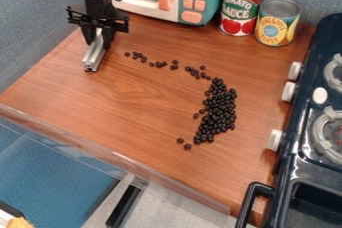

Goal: Sweep into pile

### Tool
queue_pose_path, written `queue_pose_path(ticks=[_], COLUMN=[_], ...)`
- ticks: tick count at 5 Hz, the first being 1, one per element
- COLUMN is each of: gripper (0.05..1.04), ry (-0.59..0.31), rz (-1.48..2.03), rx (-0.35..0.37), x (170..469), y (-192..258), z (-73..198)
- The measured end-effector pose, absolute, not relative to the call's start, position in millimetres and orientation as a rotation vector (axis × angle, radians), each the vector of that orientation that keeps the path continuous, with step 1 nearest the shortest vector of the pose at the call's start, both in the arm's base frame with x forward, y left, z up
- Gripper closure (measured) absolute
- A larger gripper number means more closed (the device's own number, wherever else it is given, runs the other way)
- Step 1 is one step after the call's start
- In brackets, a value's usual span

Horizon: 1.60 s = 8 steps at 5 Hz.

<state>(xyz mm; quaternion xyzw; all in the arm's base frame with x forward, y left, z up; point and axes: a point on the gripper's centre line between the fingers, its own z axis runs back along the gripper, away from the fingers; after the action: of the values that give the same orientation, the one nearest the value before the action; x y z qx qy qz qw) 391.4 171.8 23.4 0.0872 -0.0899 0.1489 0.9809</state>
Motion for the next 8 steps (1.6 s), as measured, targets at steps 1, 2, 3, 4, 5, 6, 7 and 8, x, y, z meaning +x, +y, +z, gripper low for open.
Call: queue_pose_path(ticks=[1, 2, 3, 4, 5, 6, 7, 8], gripper=[0.711, 0.711, 0.711, 0.711, 0.711, 0.711, 0.711, 0.711], ry=[-0.183, -0.188, -0.207, -0.219, -0.220, -0.218, -0.224, -0.223], rz=[0.292, 0.279, 0.264, 0.249, 0.235, 0.204, 0.186, 0.151], rx=[0.184, 0.180, 0.171, 0.160, 0.152, 0.141, 0.132, 0.117], x=[391, 388, 386, 386, 386, 388, 390, 394], y=[168, 161, 158, 152, 147, 133, 122, 102], z=[20, 16, 15, 14, 14, 14, 14, 14])
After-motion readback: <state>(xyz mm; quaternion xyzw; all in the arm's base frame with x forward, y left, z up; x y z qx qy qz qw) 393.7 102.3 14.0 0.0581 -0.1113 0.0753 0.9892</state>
